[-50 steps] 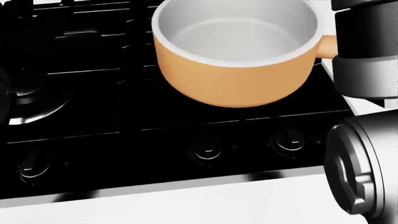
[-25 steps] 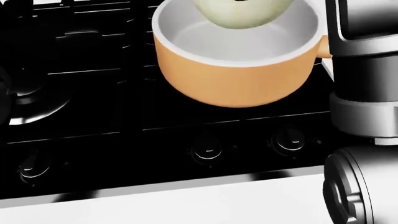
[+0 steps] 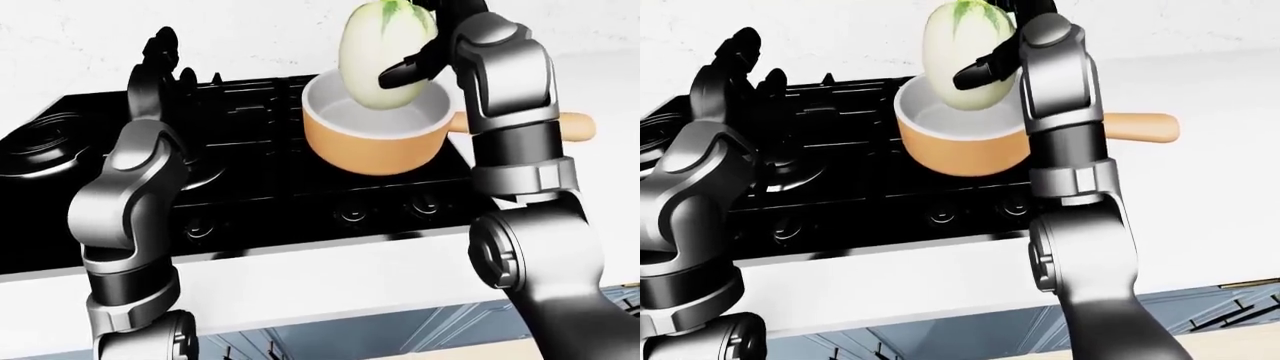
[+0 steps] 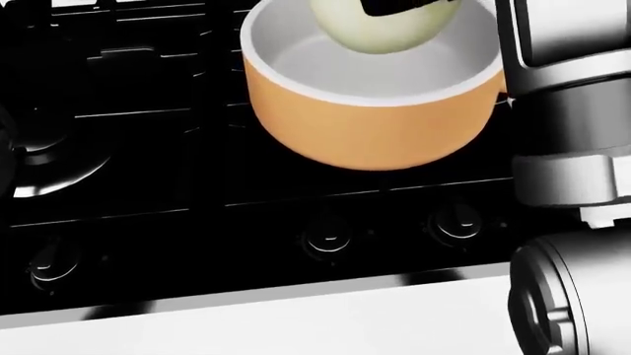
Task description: Pick the zucchini from the plate and place it in the pan.
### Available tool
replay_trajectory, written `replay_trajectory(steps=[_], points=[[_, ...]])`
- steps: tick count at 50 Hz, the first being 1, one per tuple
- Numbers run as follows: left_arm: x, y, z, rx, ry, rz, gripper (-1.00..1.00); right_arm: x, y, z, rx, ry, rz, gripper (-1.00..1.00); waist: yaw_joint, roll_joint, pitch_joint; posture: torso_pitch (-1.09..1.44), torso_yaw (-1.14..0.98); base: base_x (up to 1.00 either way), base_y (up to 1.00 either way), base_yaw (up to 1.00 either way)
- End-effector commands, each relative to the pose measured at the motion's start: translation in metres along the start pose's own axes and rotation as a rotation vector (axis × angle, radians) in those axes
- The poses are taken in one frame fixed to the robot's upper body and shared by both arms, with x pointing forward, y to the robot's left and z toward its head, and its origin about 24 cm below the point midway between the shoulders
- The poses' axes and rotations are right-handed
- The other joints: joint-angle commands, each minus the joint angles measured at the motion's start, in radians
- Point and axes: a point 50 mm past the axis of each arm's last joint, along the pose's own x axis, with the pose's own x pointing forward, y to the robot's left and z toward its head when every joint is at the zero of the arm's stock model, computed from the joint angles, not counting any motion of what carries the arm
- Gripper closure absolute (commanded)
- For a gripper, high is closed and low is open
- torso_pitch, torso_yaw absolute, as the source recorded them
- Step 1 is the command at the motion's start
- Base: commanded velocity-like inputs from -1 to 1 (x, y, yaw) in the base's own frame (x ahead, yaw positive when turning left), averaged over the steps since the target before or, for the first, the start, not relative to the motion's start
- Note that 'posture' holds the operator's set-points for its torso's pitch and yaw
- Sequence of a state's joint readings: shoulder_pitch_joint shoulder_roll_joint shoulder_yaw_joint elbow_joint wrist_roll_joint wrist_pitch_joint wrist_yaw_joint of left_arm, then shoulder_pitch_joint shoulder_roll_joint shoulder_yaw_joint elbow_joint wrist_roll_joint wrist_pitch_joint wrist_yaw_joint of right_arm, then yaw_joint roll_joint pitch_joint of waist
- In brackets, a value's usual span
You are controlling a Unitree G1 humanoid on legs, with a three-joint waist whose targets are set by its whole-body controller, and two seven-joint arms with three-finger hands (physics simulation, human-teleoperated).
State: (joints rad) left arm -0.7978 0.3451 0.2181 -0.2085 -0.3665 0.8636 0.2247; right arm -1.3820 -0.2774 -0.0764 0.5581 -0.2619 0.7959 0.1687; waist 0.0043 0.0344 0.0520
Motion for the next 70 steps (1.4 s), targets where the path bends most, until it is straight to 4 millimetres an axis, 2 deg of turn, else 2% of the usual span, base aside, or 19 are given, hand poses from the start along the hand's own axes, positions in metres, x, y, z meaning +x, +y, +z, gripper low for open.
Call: replay_trajectory(steps=[1,29,50,70], points=[[-0.002,0.000,0.020,-0.007,-0.094,-0.002,-1.00,-0.005,-0.008,0.023,0.001,-0.114,-0.039,1.00,-0.002,0.000,-0.031,0.00,0.00,0.00,0.00,0.00],[-0.002,0.000,0.019,-0.009,-0.092,-0.001,-1.00,0.014,-0.004,-0.005,0.018,-0.083,-0.054,1.00,-0.002,-0.005,-0.036,0.00,0.00,0.00,0.00,0.00],[-0.002,0.001,0.020,-0.011,-0.096,0.001,-1.00,0.019,0.007,-0.024,0.037,-0.061,-0.039,1.00,-0.002,-0.007,-0.037,0.00,0.00,0.00,0.00,0.00],[-0.002,0.001,0.020,-0.012,-0.096,0.002,-1.00,0.024,0.011,-0.034,0.052,-0.050,-0.046,1.00,-0.002,-0.010,-0.040,0.00,0.00,0.00,0.00,0.00]])
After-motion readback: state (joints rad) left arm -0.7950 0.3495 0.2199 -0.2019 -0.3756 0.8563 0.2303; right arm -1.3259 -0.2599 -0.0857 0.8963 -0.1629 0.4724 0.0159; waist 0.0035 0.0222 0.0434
